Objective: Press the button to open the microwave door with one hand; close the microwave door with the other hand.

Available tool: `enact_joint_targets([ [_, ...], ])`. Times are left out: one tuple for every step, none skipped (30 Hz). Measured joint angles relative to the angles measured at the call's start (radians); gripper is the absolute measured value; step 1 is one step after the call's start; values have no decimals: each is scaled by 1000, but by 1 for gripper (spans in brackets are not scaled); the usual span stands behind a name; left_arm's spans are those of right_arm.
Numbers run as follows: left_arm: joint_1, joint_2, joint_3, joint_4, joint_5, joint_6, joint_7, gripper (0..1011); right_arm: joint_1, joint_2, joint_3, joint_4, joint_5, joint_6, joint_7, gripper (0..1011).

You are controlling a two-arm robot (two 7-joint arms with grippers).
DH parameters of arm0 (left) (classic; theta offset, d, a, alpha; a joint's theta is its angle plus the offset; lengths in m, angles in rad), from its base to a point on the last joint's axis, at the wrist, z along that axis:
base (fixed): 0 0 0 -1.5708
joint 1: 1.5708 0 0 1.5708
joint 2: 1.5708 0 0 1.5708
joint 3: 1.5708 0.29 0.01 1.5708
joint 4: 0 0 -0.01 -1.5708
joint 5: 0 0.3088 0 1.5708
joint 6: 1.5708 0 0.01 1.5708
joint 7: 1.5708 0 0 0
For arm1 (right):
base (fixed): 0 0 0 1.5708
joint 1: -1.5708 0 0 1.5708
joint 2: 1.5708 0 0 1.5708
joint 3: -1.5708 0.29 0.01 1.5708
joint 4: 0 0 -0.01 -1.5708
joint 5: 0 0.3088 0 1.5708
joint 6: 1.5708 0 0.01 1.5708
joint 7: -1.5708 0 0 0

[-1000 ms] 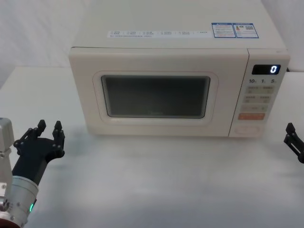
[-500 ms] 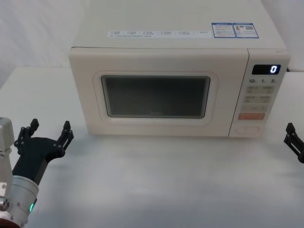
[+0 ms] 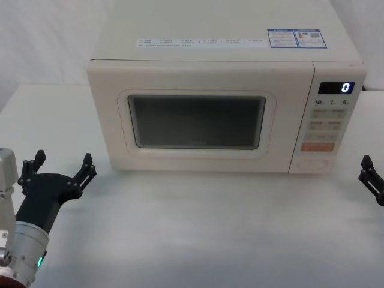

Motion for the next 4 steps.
enact_joint_targets([
  [0,0,0,0,0,0,0,1001,0,0,0,0,0,0,0,1002],
  [0,0,0,0,0,0,0,1001,0,0,0,0,0,0,0,1002],
  [0,0,0,0,0,0,0,1001,0,0,0,0,0,0,0,1002],
  [0,0,0,0,0,0,0,1001,0,0,0,0,0,0,0,1002],
])
